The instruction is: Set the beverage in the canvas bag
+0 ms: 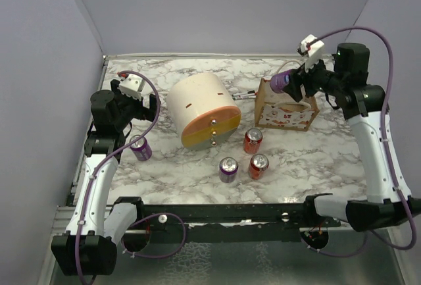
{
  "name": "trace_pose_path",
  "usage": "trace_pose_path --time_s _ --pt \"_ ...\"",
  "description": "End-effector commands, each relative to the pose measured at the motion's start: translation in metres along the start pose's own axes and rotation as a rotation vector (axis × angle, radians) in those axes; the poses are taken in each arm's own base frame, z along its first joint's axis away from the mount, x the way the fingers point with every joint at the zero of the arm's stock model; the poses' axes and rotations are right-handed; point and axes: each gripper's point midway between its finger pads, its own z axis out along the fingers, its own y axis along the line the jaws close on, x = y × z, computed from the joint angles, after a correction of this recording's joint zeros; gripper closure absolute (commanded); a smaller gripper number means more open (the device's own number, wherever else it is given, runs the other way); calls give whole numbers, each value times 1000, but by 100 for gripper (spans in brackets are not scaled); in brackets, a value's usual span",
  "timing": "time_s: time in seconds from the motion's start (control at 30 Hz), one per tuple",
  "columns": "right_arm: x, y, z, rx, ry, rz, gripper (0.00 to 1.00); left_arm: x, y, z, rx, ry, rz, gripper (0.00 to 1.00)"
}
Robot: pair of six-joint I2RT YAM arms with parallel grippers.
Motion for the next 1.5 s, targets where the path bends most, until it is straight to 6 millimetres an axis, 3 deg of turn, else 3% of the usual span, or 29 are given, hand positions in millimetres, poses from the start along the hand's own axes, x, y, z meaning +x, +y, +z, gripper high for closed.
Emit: trace_pose_path --time_s 0.0,0.13,0.37,0.6,0.8,1.17,1.3,1.47 --pt "-24 -50 27 169 -46 13 99 -6 -3 1 24 -30 0 1" --pt "7 -60 60 151 57 31 99 -4 -4 1 29 -28 -2 1" --pt "48 -60 95 79 193 36 99 -5 -5 0 35 -32 2 1" --pt "104 -52 105 21 378 18 99 -11 -6 -2 39 -49 7 1" --pt "131 -34 88 -54 491 10 99 -11 -8 -3 45 -52 11 1" --pt "175 -12 35 -93 684 -68 99 -8 -9 -3 53 -49 14 1" --pt "177 -8 14 -65 697 -82 99 -9 -9 -2 54 -50 14 1" --pt "171 10 1 -112 665 -50 99 -6 -9 0 58 -43 13 1"
